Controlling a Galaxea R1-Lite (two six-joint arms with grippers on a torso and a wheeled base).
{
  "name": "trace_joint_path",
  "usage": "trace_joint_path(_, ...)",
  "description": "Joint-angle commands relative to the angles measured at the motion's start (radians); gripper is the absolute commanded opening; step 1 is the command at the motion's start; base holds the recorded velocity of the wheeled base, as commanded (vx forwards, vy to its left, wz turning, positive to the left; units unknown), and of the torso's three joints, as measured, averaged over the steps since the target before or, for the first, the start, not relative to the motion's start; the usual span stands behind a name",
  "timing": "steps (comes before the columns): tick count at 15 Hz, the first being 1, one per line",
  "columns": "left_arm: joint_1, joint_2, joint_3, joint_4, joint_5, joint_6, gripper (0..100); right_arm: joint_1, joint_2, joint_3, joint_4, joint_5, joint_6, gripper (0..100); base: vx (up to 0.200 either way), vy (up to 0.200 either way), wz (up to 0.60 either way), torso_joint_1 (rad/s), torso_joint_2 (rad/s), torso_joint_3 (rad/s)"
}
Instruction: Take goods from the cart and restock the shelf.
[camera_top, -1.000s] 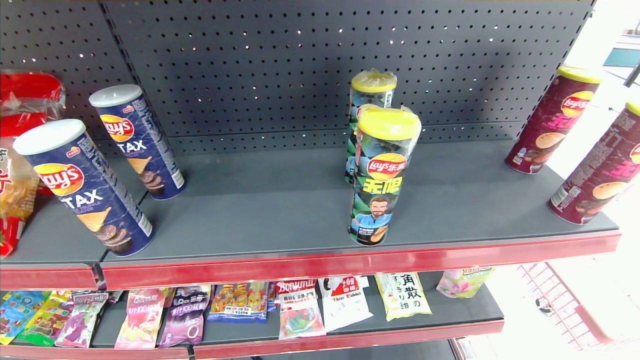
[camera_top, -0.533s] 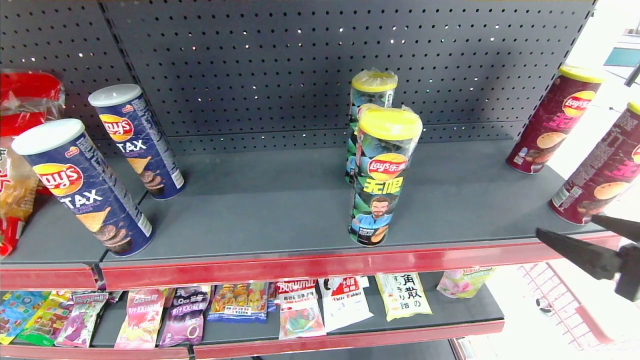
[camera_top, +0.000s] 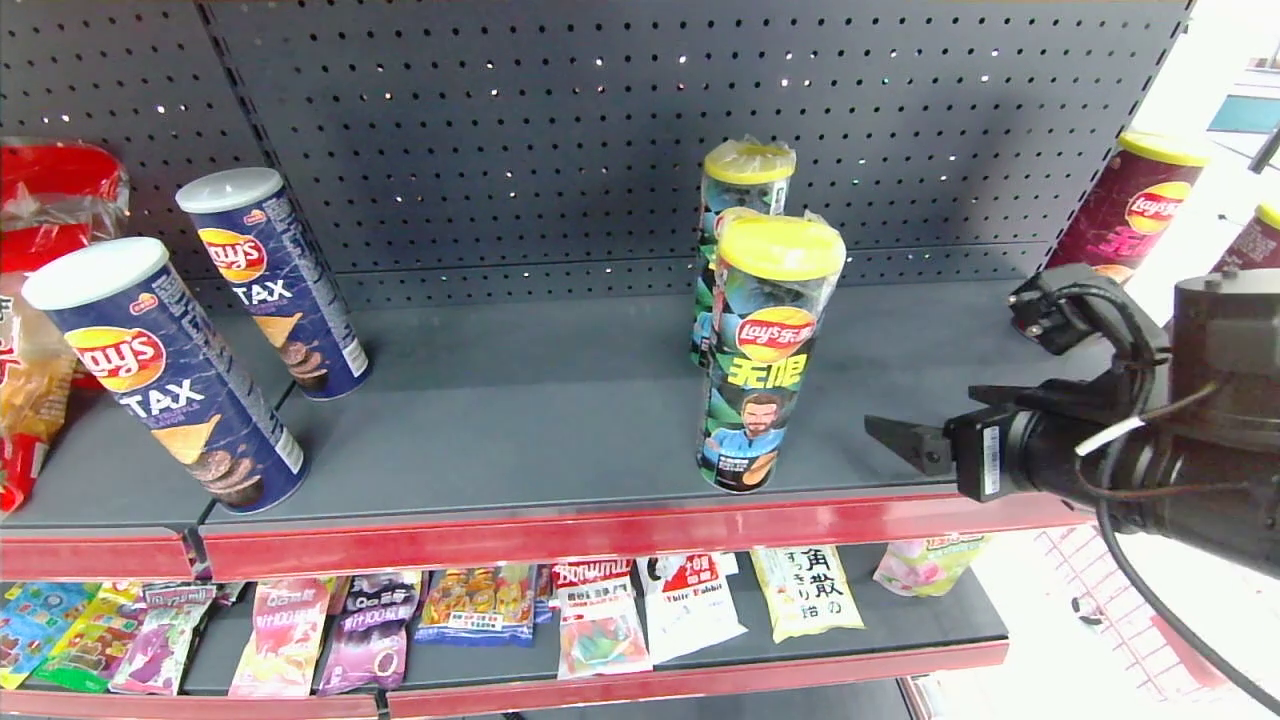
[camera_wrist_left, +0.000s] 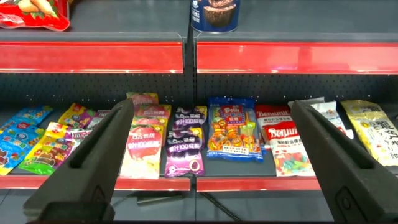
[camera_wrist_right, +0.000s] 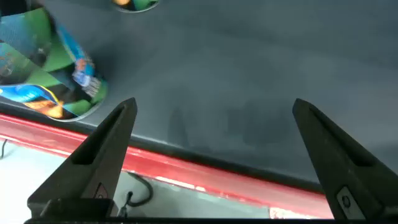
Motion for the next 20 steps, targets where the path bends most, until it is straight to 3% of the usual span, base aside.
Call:
trace_joint_path(1,0.0,0.001,0.0,0.0,0.001,-0.001,100,0.022,0.069,-0.024,-0.001,-0.001,-0.001,100,0.0,0.0,0.0,0.0,0.0,0.0)
trace_joint_path(20,0.0,0.001,0.0,0.0,0.001,-0.001,100,0.082,0.21,-0.136,-0.003,-0.003,0.003,100,0.0,0.0,0.0,0.0,0.0,0.0)
